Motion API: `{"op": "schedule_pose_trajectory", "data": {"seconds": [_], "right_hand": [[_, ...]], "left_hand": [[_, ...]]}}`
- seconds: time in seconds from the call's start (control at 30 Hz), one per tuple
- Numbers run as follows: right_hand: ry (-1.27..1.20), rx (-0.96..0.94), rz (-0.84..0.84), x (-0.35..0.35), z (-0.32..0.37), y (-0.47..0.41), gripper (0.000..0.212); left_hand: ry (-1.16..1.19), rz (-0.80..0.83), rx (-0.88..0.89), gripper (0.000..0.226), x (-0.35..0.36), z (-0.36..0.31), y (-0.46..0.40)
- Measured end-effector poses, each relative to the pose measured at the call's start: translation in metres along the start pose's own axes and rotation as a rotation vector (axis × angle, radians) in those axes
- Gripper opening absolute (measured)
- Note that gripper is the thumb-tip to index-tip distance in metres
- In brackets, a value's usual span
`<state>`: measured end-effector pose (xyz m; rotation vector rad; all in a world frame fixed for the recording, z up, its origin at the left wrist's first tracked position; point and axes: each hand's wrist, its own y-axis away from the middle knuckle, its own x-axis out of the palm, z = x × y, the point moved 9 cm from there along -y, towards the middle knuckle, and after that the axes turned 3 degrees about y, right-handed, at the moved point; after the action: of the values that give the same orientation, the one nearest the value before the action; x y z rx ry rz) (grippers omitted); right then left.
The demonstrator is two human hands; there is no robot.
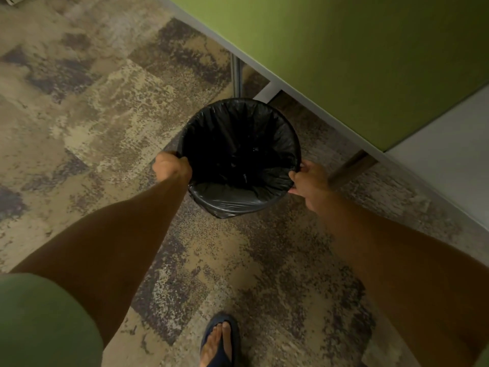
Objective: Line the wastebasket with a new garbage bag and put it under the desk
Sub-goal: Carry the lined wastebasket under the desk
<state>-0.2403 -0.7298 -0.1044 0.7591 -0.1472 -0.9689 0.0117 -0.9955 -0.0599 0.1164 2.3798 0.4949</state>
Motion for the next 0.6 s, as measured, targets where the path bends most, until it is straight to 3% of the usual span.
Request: {"op": "schedule_pose_trajectory", "data": {"seconds": [0.33, 0.6], "right_hand": [[0.076, -0.062, -0.055, 0.011, 0.02, -0.043, 0.044], [0.177, -0.173, -0.084, 0.034, 0.04, -0.065, 0.043]], "left_hand": [[0.07, 0.036, 0.029, 0.028, 0.025, -0.015, -0.029], [-0.058, 0.035, 0.087, 0.023, 0.026, -0.018, -0.056]]}}
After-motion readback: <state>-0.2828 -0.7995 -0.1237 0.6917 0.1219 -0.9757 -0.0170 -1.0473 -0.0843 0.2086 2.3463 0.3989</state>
